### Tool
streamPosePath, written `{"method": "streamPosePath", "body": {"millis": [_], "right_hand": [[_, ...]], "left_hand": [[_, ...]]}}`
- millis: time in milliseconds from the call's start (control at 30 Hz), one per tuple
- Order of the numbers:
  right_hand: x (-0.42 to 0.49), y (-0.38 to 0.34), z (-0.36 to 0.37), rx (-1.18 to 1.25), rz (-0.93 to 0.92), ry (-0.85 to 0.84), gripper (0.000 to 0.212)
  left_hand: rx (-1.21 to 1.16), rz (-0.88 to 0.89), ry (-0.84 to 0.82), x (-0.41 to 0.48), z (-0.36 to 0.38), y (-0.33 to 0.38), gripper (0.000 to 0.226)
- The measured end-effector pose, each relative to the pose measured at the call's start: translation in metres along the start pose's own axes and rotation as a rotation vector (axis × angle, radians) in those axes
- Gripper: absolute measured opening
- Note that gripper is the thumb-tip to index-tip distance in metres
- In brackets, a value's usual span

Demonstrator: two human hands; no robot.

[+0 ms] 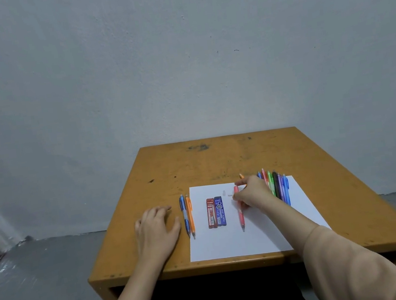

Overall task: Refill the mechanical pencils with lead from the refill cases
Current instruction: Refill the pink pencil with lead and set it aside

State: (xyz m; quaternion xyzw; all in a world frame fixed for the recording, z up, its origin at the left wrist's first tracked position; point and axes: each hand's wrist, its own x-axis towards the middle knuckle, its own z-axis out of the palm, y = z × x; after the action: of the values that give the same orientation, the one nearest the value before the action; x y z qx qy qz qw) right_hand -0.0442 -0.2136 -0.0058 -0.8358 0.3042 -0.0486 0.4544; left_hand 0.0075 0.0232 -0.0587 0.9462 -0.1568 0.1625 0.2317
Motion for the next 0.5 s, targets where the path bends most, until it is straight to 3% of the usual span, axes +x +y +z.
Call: {"method": "streamPosePath", "body": {"millis": [200, 500], "right_hand": [[0.006, -0.002, 0.0017, -0.185, -0.02, 0.01, 0.045], [0.0106, -0.0033, 0.0014, -0.235, -0.052, 0.032, 0.042]], "left_hand": [[0.075, -0.005, -0.08, 0.0021, 0.0019, 0.0006, 0.048], [0.102, -0.038, -0.147, 0.0035, 0.0032, 0.0001, 0.05]]}}
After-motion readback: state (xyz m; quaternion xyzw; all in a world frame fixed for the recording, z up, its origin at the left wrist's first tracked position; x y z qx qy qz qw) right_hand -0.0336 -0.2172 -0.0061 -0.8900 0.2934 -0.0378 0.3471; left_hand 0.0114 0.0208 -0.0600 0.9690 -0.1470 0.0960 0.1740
